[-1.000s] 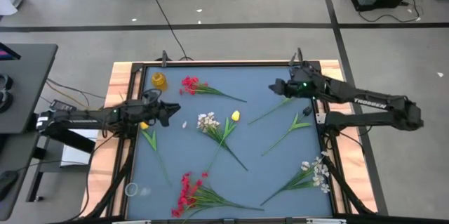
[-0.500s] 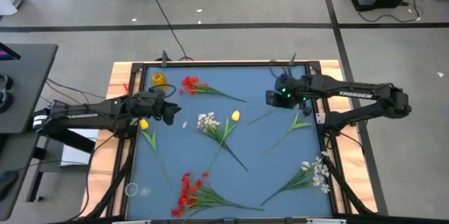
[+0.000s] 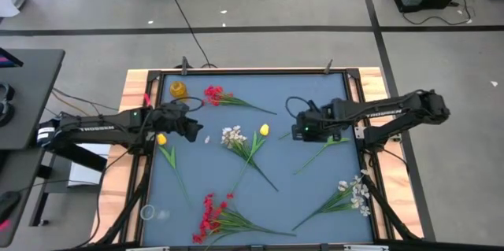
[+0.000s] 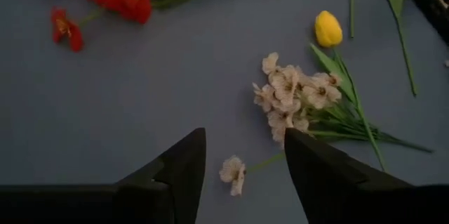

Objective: Sort flowers into vase by color
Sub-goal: Put the bottom black tulip into the transparent vase

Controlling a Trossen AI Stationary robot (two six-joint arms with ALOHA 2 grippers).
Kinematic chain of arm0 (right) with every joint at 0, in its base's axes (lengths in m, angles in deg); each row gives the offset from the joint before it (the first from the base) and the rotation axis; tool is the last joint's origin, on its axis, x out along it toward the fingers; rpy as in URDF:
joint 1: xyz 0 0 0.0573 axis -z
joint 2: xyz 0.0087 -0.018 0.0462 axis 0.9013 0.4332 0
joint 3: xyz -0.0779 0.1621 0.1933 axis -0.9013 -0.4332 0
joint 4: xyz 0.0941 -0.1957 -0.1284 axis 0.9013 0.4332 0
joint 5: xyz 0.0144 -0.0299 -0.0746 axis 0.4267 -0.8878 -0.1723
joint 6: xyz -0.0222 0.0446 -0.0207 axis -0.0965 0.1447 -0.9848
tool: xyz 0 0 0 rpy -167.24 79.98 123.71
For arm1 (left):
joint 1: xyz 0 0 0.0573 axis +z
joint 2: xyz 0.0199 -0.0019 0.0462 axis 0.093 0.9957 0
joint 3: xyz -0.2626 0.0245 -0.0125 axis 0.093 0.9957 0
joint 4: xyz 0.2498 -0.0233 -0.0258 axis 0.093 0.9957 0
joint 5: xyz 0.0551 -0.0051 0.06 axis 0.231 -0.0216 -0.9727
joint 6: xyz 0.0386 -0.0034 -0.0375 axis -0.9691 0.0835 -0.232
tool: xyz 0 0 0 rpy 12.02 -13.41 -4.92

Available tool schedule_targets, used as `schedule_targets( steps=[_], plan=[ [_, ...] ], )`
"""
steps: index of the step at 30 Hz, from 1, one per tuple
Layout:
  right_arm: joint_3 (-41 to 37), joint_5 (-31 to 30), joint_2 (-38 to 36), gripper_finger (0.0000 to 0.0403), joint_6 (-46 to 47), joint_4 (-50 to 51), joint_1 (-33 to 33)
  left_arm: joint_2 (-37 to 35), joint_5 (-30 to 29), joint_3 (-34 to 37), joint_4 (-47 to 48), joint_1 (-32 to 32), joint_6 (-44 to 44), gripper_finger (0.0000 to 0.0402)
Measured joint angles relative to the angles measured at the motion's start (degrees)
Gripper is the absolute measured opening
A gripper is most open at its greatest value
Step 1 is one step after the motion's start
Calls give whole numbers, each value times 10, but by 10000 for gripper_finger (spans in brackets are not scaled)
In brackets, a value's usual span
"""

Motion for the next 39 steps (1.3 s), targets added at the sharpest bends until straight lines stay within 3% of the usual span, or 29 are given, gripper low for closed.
schedule_targets(
  steps=[8, 17, 21, 29, 39],
  plan=[
    [-1, 13, 0, 123, 9, 107, 16, 44, 30, 0, -39, 27, 11, 201],
    [-74, 22, 0, 123, 88, 81, 14, 66, 39, 0, -78, 27, 23, 201],
    [-101, 27, 0, 123, 79, 34, 14, 66, 64, 0, -80, 27, 27, 201],
    [-106, 37, 0, 123, 67, 57, 14, 65, 106, -1, -146, 27, 27, 200],
    [-106, 64, 0, 123, 39, 73, 19, 67, 88, -126, -125, 28, -63, 188]
  ],
)
